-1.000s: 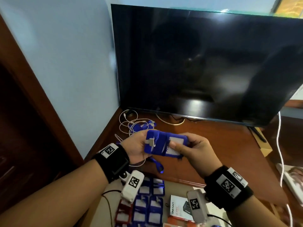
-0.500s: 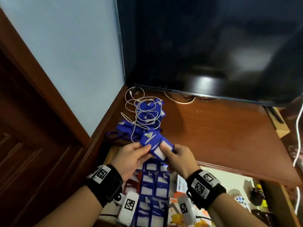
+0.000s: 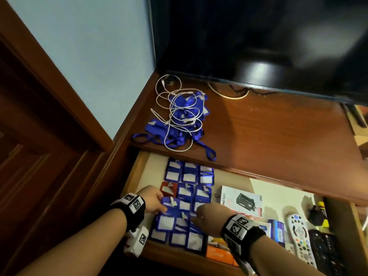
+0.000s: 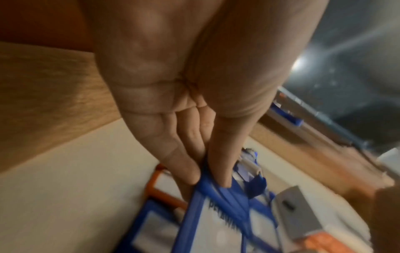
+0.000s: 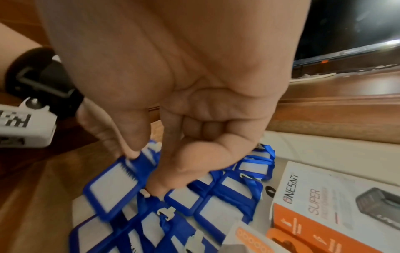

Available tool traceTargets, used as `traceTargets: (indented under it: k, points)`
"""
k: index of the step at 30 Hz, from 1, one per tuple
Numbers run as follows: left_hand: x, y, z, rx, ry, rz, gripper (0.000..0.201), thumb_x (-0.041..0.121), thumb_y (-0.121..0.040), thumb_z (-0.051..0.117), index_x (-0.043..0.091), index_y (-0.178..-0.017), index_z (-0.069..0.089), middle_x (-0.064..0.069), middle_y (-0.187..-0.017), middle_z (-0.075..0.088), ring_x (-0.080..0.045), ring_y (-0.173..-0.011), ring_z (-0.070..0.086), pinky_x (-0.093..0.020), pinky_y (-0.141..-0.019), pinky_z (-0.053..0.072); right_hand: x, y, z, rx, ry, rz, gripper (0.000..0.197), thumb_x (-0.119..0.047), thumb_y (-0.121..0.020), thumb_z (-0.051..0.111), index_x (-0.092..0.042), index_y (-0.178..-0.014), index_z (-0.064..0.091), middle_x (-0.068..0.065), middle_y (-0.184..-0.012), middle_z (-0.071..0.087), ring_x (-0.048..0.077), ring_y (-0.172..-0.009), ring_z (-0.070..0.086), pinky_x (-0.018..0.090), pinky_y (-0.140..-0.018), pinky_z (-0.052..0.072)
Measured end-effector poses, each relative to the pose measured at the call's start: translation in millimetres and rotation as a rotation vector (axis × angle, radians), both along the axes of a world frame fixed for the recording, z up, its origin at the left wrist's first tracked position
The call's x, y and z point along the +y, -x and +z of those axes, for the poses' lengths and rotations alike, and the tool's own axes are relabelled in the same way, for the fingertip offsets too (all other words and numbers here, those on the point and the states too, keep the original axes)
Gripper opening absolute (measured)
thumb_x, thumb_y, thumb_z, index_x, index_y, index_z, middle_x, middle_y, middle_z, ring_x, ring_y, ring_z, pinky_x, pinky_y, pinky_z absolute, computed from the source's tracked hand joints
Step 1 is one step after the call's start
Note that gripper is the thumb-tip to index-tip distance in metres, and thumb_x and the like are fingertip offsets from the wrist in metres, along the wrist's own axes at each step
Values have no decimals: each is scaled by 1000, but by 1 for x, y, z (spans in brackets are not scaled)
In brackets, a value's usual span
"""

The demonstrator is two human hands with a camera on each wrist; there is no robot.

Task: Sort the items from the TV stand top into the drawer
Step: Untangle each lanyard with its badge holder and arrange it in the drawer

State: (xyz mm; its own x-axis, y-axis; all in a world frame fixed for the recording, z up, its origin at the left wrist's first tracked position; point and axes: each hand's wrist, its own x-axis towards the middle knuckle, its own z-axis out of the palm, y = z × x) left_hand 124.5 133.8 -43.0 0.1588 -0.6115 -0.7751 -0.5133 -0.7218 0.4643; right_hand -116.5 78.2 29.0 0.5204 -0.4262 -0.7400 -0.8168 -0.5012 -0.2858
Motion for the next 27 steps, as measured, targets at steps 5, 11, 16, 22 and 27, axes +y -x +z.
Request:
traceTargets:
  k: [5, 11, 16, 22, 27]
  points:
    - [7, -1, -12, -222, -186, -239, 22, 29, -78, 87, 17, -86, 70, 2, -83, 72, -15, -74, 69, -24, -69, 52, -21, 2, 1, -70, 166, -44, 36, -46, -102, 46, -18, -110, 67, 8, -110, 71, 30, -102, 67, 37, -86, 54]
    - [6, 8, -19, -303, -218, -289, 33, 36, -78, 87, 19, -90, 62, -3, -97, 70, -23, -90, 69, -29, -74, 51, -58, -19, 21, -178, 321, -46, 33, -45, -102, 48, -18, -102, 67, 7, -99, 73, 32, -94, 68, 36, -77, 55]
    - [5, 15, -26, -330, -222, -337, 31, 33, -76, 88, 20, -93, 65, -3, -99, 70, -26, -94, 71, -31, -79, 55, -95, -54, 42, -280, 369, -87, 25, -37, -101, 52, -19, -108, 67, 7, -103, 72, 30, -95, 67, 31, -71, 45]
    - [7, 13, -31, -380, -195, -259, 35, 25, -88, 80, 11, -118, 68, -6, -118, 71, -26, -112, 69, -27, -83, 49, -152, -93, 34, -372, 477, -169, 28, -26, -95, 58, -20, -122, 64, 11, -119, 63, 34, -105, 64, 39, -86, 53]
    - [11, 3, -25, -351, -185, -202, 55, 33, -72, 92, 14, -119, 69, -6, -121, 73, -26, -108, 71, -30, -89, 57, -177, -98, 15, -172, 466, -278, 36, -25, -94, 60, -17, -129, 54, 17, -126, 51, 44, -110, 61, 48, -97, 52]
